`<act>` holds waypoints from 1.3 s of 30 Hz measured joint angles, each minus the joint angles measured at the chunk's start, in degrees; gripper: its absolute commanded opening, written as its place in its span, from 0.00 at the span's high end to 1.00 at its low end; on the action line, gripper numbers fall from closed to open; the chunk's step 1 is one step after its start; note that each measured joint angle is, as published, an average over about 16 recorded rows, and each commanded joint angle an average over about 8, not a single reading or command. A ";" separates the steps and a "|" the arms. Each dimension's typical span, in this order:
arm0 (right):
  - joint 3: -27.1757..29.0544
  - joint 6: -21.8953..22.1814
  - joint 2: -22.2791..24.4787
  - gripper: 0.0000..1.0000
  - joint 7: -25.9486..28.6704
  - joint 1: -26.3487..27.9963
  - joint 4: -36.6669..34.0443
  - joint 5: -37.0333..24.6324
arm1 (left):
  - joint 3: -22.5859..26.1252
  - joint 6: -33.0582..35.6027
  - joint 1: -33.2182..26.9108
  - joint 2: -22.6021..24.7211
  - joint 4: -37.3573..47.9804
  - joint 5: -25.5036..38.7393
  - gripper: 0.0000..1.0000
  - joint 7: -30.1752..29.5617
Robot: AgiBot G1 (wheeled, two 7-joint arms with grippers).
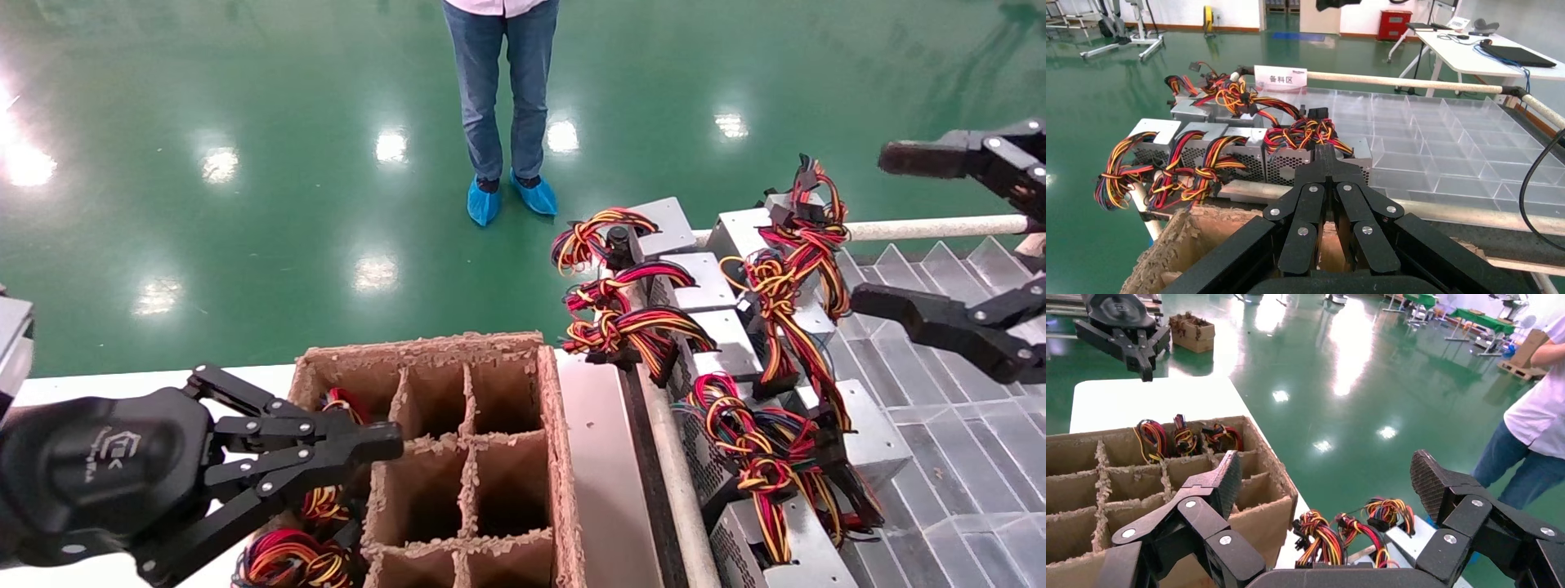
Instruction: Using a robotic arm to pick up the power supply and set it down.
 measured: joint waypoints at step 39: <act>15.63 0.60 -10.44 0.00 7.65 -17.85 12.33 -4.63 | 0.00 0.00 0.00 0.00 0.00 0.00 0.00 0.00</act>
